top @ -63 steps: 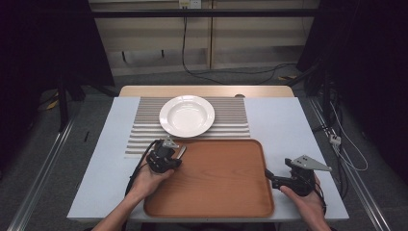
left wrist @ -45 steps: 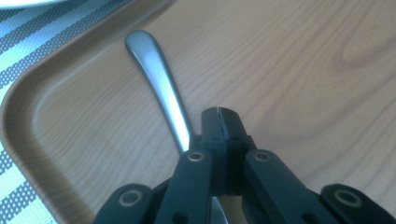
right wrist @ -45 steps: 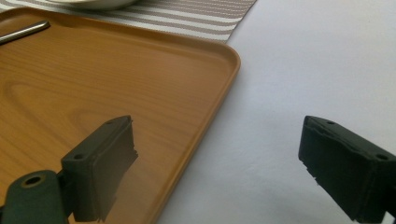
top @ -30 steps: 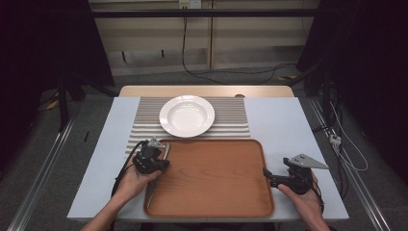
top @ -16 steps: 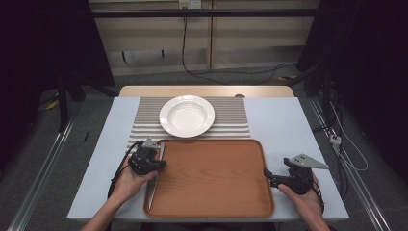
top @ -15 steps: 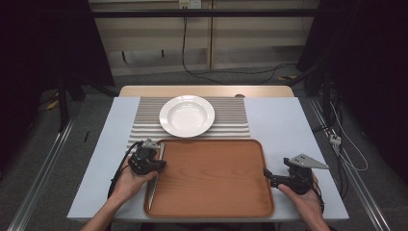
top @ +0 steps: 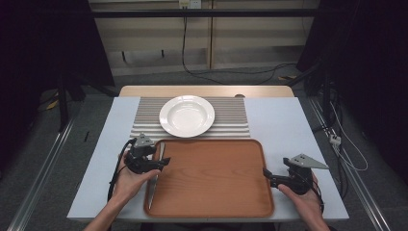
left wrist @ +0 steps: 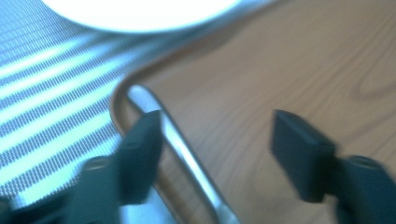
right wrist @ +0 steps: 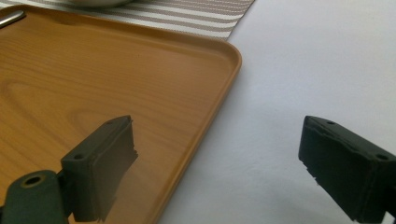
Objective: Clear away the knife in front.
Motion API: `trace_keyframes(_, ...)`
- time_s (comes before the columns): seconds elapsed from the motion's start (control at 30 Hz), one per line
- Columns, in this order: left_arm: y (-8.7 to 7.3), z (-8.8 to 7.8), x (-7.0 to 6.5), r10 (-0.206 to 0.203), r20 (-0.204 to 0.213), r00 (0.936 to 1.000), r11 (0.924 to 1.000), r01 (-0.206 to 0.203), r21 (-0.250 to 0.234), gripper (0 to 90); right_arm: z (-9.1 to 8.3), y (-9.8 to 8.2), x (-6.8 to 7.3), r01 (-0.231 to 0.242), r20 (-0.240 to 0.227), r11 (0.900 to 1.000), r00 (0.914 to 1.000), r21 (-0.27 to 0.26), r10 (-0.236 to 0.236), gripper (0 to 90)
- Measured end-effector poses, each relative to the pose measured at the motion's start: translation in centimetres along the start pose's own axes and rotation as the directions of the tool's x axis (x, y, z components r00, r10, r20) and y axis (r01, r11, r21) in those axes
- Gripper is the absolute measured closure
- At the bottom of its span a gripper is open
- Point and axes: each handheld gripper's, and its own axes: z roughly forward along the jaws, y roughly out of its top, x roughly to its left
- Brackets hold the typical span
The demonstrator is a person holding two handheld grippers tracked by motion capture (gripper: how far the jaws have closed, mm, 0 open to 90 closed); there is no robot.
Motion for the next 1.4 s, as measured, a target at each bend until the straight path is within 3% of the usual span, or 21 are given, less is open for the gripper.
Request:
trace_keyframes(0.07,0.3,-0.3,-0.1,-0.029,-0.009,0.9996,0.9996,0.029,-0.005,13.6,0.0,0.0,0.0,0.001,0.000,1.000,1.0000,0.000,-0.001,10.4)
trace_keyframes(0.13,0.3,-0.7,-0.4,-0.023,-0.012,0.9997,0.9996,0.023,-0.019,4.4,0.0,0.0,0.0,0.001,-0.001,1.000,1.0000,0.001,-0.001,10.3)
trace_keyframes(0.2,0.4,-1.2,-0.6,-0.013,0.035,0.9993,0.9991,0.014,-0.039,5.5,0.0,0.0,0.0,-0.001,-0.001,1.000,1.0000,0.001,0.001,10.3)
trace_keyframes(0.23,0.4,-1.4,-0.6,-0.003,0.035,0.9994,0.9994,0.004,-0.035,6.0,0.0,0.0,0.0,0.000,-0.001,1.000,1.0000,0.001,0.000,10.3)
trace_keyframes(0.37,0.1,-2.1,-1.0,0.014,-0.008,0.9999,0.9992,-0.015,-0.038,5.8,0.0,0.0,0.1,0.000,-0.005,1.000,1.0000,0.001,0.000,10.3)
trace_keyframes(0.43,-0.2,-2.4,-0.8,0.009,0.002,1.0000,0.9992,-0.009,-0.038,6.0,-0.1,0.0,0.1,-0.001,-0.003,1.000,1.0000,-0.002,0.001,10.2)
trace_keyframes(0.57,-0.8,-3.3,-0.9,0.032,-0.064,0.9974,0.9966,-0.037,-0.074,6.1,-0.1,0.0,-0.1,-0.008,0.003,1.000,1.0000,-0.004,0.008,10.1)
trace_keyframes(0.8,-2.0,-4.5,-0.6,-0.001,-0.077,0.9970,0.9951,-0.007,-0.099,6.7,-0.1,-0.1,-0.1,-0.006,0.004,1.000,1.0000,-0.005,0.006,10.0)
trace_keyframes(1.0,-3.3,-4.8,-0.4,-0.022,-0.108,0.9939,0.9970,0.014,-0.077,6.7,-0.1,-0.1,-0.1,-0.011,0.006,1.000,0.9999,-0.006,0.011,10.0)
trace_keyframes(1.17,-4.6,-4.8,-0.4,-0.017,-0.119,0.9928,0.9983,0.010,-0.058,7.0,-0.2,-0.1,-0.2,-0.015,0.012,1.000,0.9998,-0.005,0.015,10.0)
trace_keyframes(1.4,-5.6,-4.6,-0.2,-0.028,-0.140,0.9897,0.9964,0.016,-0.083,7.0,-0.3,-0.1,-0.2,-0.016,0.016,1.000,0.9997,-0.007,0.016,10.0)
